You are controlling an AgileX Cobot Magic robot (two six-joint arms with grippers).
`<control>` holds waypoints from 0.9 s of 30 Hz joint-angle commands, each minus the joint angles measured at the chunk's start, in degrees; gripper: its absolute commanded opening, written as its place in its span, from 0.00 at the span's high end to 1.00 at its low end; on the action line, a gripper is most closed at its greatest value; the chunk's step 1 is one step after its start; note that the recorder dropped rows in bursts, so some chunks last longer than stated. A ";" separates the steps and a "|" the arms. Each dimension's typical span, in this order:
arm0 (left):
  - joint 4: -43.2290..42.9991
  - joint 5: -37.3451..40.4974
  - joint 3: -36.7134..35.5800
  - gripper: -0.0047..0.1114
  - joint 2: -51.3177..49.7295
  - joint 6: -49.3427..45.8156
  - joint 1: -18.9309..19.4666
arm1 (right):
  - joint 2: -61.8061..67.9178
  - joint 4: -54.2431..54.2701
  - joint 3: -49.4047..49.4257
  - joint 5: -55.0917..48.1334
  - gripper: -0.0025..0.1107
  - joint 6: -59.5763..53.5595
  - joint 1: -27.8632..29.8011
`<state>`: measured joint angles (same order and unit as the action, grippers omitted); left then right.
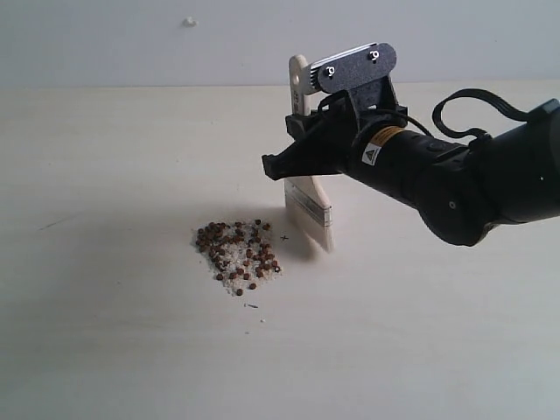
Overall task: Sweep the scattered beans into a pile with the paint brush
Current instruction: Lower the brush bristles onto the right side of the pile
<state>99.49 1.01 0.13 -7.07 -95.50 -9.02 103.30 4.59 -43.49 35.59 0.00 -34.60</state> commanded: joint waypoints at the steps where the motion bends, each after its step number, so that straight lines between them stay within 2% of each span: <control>1: -0.05 0.16 -0.13 0.96 0.31 -0.20 -0.41 | 0.20 -0.66 0.20 0.19 0.98 2.17 -0.10; 8: -0.05 0.16 -0.13 0.96 0.31 -0.20 -0.41 | 3.48 -1.31 0.20 4.09 0.98 8.59 -0.10; 19: -0.05 0.16 -0.13 0.96 0.31 -0.20 -0.41 | 4.76 -13.91 0.20 10.38 0.98 22.59 -0.10; 27: -0.05 0.16 -0.13 0.96 0.31 -0.20 -0.41 | 1.47 -13.51 0.20 10.04 0.98 19.65 -0.10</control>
<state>99.49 1.01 0.13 -7.07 -95.50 -9.02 107.15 -8.56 -43.49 44.97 21.59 -34.60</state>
